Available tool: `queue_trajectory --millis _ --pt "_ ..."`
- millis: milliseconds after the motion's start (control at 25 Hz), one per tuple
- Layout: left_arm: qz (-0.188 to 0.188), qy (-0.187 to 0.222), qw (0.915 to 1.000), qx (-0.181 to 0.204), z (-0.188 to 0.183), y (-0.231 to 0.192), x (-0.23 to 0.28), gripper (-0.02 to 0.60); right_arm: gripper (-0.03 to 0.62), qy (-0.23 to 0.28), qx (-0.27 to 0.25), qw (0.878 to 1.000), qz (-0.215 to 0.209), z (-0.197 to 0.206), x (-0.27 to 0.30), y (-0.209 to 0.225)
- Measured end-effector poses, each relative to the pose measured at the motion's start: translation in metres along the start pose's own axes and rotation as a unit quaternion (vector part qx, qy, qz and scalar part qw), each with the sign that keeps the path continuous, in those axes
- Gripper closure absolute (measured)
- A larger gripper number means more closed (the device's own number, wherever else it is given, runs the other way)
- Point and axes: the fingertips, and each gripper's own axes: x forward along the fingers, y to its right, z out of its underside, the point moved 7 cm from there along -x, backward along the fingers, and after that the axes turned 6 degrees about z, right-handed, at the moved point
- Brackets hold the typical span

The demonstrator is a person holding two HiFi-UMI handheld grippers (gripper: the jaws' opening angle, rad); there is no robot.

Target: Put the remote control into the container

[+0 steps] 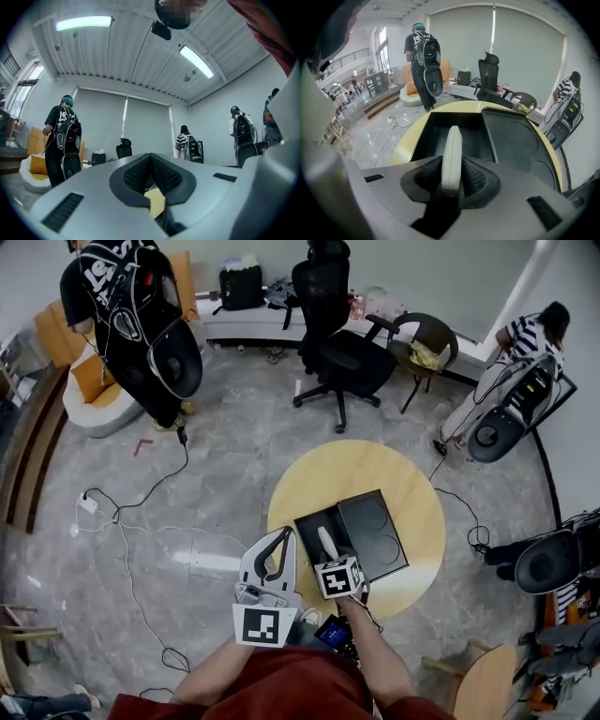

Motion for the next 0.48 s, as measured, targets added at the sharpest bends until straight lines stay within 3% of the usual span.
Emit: queue_trajectory --millis 480 --pt "0.000 -0.004 1.0000 0.002 0.003 -0.003 -0.003 0.566 0.474 -0.045 0.024 0.999 -0.018 0.012 0.016 -0.002"
